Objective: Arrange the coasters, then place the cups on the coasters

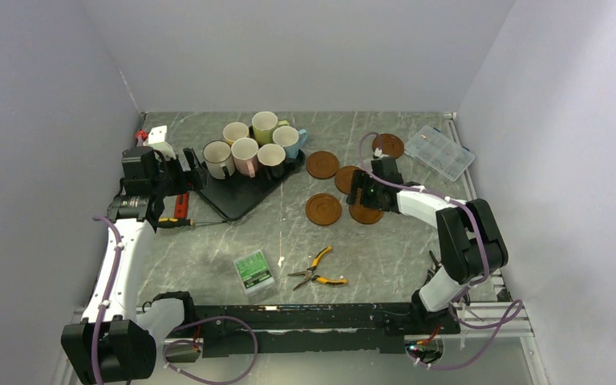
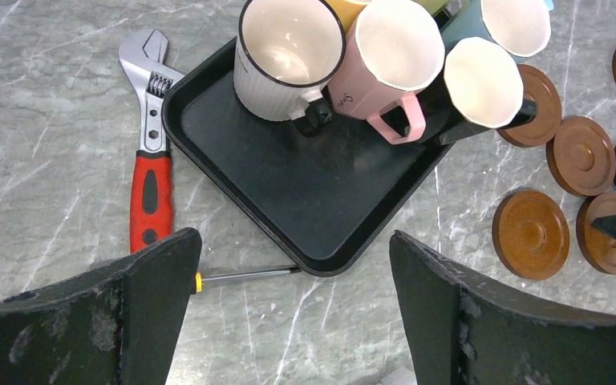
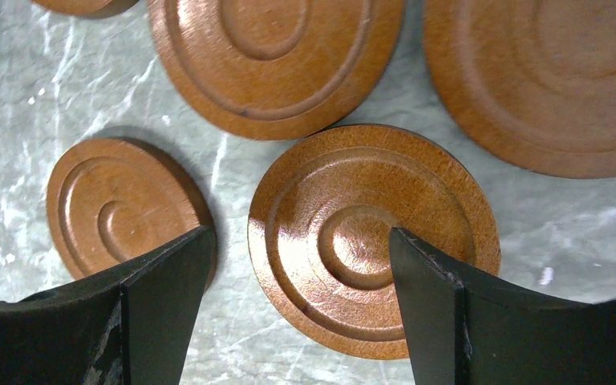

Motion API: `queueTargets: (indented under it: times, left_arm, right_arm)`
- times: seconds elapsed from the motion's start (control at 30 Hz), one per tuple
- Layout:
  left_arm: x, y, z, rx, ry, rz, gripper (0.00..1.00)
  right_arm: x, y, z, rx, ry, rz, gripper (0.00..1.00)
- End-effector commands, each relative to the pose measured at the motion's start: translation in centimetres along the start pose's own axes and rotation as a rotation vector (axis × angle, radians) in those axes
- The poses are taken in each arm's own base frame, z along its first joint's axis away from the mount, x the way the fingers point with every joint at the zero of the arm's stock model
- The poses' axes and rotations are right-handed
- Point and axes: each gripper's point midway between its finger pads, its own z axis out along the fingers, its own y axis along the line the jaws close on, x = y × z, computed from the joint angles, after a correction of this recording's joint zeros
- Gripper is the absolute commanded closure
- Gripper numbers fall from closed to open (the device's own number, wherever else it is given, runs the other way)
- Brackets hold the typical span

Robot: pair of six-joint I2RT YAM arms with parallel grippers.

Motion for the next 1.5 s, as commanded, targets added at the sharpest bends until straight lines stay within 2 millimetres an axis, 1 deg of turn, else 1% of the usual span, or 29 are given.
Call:
queueTargets:
  times: [0.0,0.73,0.87,1.07,1.2,1.27,1.33,1.47]
  left_arm:
    - [-0.9,-0.6,-0.1,0.031,-0.024,0.008,0.06]
    - [-0.8,-0.6,0.0,0.031,-0.018,0.009,0.06]
    - [-0.7,-0.6,0.1,0.032,-0.015,0.008,0.06]
    - [-0.7,-0.5,0.1,0.029,-0.015,0.008,0.06]
    - [-0.7,-0.5,0.1,0.029,-0.014,0.008,0.06]
    - [-0.7,-0.6,0.1,0.03,-0.015,0.008,0.06]
    - [-0.7,-0.6,0.1,0.032,-0.014,0.009,0.06]
    - [-0.8,-0.6,0.1,0.031,-0.017,0.01,0.06]
  right_arm:
    - [-1.5,-2.0,-0.2,0.076,-0.052,0.029,0.15]
    - [-3.9,-4.8,1.3,0.126,-0.107,0.085,0.16]
    - [-4.1,-5.0,1.6,0.123,-0.105,0.089,0.16]
    - [-4.5,-4.6,1.8,0.107,-0.108,0.084,0.16]
    - [-5.1,-4.1,1.0,0.084,-0.125,0.068,0.15]
    - [-5.6,-3.2,0.3,0.045,-0.132,0.052,0.15]
    - [-6.5,-2.6,-0.6,0.027,-0.15,0.037,0.15]
    - [-9.0,-1.7,-3.1,0.012,-0.222,0.008,0.13]
